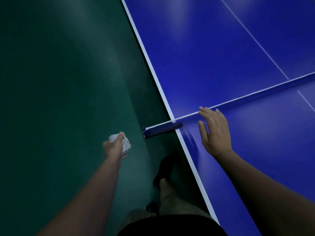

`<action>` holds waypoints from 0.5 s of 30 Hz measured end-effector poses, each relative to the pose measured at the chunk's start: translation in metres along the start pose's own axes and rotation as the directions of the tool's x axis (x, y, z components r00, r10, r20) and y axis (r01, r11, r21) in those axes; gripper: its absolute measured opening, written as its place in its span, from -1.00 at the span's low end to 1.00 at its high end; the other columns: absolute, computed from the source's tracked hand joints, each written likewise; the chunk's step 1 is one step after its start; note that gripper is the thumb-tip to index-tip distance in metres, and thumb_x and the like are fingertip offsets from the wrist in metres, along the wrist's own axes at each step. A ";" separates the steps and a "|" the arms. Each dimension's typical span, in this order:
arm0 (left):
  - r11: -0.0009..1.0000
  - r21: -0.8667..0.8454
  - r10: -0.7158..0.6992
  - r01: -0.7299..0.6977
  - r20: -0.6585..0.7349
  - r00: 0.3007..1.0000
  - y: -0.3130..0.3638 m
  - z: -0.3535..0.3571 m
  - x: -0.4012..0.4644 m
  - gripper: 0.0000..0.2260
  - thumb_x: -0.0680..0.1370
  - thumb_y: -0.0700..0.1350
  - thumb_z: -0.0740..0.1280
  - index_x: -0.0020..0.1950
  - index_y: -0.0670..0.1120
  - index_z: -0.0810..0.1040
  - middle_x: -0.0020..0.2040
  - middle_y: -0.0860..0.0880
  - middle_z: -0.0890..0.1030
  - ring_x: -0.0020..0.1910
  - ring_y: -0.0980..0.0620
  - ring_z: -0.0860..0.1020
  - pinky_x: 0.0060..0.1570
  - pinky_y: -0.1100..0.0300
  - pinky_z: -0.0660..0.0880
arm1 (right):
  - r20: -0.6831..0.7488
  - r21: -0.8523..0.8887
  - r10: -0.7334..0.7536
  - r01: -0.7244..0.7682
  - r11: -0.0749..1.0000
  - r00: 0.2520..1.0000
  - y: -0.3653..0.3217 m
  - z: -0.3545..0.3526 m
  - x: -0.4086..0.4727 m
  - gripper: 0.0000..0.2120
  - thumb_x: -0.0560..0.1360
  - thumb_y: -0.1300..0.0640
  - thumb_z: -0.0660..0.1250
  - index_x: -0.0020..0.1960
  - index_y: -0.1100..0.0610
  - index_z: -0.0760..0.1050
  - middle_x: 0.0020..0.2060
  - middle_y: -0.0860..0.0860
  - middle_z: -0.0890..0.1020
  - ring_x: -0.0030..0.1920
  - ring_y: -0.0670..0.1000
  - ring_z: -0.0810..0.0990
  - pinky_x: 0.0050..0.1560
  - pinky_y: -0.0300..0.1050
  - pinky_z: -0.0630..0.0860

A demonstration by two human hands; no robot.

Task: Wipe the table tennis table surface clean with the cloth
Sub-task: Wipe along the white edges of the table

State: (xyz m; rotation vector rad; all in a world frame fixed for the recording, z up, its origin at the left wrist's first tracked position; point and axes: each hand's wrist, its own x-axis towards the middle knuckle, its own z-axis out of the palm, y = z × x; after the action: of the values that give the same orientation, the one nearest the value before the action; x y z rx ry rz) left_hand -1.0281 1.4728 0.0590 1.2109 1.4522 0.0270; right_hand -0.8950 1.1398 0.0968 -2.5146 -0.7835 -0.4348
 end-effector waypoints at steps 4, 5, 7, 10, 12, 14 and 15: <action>0.999 0.029 0.030 -0.031 0.027 0.999 0.044 0.036 0.021 -0.58 0.58 0.07 0.52 0.26 -0.12 0.44 0.12 -0.19 0.64 0.00 -0.17 0.66 -0.14 0.00 0.63 | 0.036 0.050 0.036 -0.038 0.998 0.999 0.019 0.033 0.067 -0.68 0.75 0.10 0.20 0.43 0.19 0.53 0.44 0.06 0.58 0.49 0.10 0.50 0.66 0.09 0.18; 0.999 0.043 0.025 -0.027 0.039 0.999 0.055 0.047 0.025 -0.58 0.58 0.07 0.52 0.25 -0.11 0.44 0.14 -0.19 0.64 0.02 -0.17 0.66 -0.09 -0.03 0.63 | 0.057 0.056 0.047 -0.050 0.997 0.997 0.023 0.042 0.082 -0.67 0.76 0.08 0.18 0.42 0.18 0.53 0.44 0.06 0.58 0.49 0.10 0.49 0.67 0.05 0.15; 0.997 0.069 0.021 -0.025 0.063 0.998 0.073 0.069 0.034 -0.55 0.57 0.08 0.53 0.27 -0.13 0.46 0.16 -0.20 0.65 0.05 -0.18 0.67 -0.02 -0.10 0.64 | 0.121 0.052 0.053 -0.060 0.997 0.991 0.034 0.062 0.112 -0.66 0.76 0.04 0.17 0.42 0.17 0.54 0.43 0.06 0.59 0.48 0.10 0.49 0.68 0.04 0.13; 0.992 0.115 0.027 -0.042 0.130 0.991 0.087 0.101 0.047 -0.62 0.57 0.09 0.53 0.19 -0.13 0.54 0.10 -0.19 0.69 -0.04 -0.12 0.69 -0.01 -0.08 0.68 | 0.277 0.003 0.055 -0.058 0.998 0.959 0.054 0.095 0.151 -0.60 0.76 -0.05 0.11 0.43 0.14 0.53 0.45 0.05 0.57 0.54 0.09 0.45 0.70 0.12 0.05; 0.991 0.131 0.012 -0.037 0.189 0.982 0.091 0.122 0.050 -0.56 0.57 0.12 0.52 0.26 -0.12 0.50 0.12 -0.15 0.68 -0.01 -0.10 0.71 0.03 -0.07 0.70 | 0.380 -0.051 0.084 -0.070 0.996 0.921 0.068 0.116 0.168 -0.57 0.77 -0.07 0.09 0.48 0.14 0.50 0.50 0.06 0.52 0.60 0.09 0.37 0.71 0.14 -0.03; 0.983 0.180 -0.002 -0.043 0.241 0.971 0.094 0.142 0.052 -0.46 0.56 0.16 0.52 0.35 -0.13 0.45 0.17 -0.16 0.67 0.00 -0.09 0.72 -0.03 -0.04 0.72 | 0.449 -0.103 0.152 -0.118 0.988 0.880 0.078 0.133 0.177 -0.55 0.78 -0.07 0.10 0.54 0.16 0.45 0.56 0.08 0.46 0.65 0.09 0.29 0.71 0.15 -0.08; 0.975 0.212 0.011 -0.071 0.271 0.963 0.094 0.151 0.054 -0.46 0.57 0.15 0.51 0.36 -0.15 0.43 0.18 -0.17 0.66 -0.03 -0.07 0.71 -0.10 0.01 0.71 | 0.471 -0.117 0.190 -0.152 0.981 0.862 0.080 0.140 0.179 -0.53 0.78 -0.07 0.09 0.55 0.16 0.42 0.58 0.08 0.44 0.66 0.09 0.26 0.71 0.15 -0.09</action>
State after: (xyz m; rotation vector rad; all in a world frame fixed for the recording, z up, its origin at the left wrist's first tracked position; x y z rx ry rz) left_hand -0.8453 1.4620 0.0314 1.3667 1.2142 -0.2671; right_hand -0.6847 1.2345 0.0274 -2.7722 -0.7123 0.2433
